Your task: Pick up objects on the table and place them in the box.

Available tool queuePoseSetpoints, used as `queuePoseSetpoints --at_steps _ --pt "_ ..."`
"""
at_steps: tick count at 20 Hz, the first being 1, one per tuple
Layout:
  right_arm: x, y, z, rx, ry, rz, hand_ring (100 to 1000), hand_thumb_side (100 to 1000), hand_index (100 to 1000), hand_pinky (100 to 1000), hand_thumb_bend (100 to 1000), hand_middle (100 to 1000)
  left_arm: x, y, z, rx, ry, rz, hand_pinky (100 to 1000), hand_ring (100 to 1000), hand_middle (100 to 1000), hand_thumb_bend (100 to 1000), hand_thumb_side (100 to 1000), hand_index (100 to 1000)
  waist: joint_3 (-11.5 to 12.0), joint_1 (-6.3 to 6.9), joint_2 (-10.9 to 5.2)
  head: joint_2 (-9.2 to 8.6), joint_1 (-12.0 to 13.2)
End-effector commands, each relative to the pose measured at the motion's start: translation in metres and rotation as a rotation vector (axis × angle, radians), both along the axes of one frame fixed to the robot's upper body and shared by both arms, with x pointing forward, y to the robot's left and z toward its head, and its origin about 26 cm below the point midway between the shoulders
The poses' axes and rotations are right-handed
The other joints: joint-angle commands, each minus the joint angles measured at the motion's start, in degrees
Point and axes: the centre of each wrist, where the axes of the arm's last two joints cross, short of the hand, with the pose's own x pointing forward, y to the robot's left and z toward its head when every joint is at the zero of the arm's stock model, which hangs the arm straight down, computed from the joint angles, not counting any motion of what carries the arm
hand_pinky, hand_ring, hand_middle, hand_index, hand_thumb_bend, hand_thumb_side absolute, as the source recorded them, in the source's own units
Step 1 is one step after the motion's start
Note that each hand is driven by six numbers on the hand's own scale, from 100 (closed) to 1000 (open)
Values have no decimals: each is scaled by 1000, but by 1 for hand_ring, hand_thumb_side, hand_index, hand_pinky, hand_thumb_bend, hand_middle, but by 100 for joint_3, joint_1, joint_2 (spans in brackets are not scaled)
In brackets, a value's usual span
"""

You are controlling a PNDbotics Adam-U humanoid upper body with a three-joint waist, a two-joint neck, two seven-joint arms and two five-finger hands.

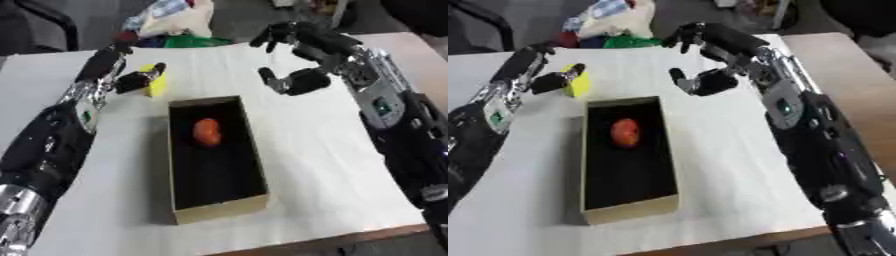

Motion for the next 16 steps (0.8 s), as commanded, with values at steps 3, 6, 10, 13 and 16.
queuePoseSetpoints --at_steps 3,6,10,13,16 --pt "-1 -3 16 -1 -36 2 704 464 869 808 100 758 4 8 26 46 -65 10 757 773 800 393 706 1000 -20 21 -63 -63 -3" --pt "-1 -3 16 -1 -35 2 703 472 869 808 100 757 4 8 27 61 -70 -8 751 766 790 340 639 1000 -30 27 -39 -79 -15" --pt "-1 -3 16 0 -33 1 702 478 868 807 100 755 4 7 26 92 -63 -24 740 748 767 255 543 1000 -52 31 0 -101 -17" --pt "-1 -4 15 2 -31 -2 700 482 867 806 100 754 4 6 26 108 -57 -33 737 742 755 161 437 1000 -62 33 30 -105 -21" --pt "-1 -4 15 4 -29 -3 699 483 867 806 100 753 4 6 25 124 -53 -41 736 738 748 108 360 1000 -73 33 59 -103 -25"
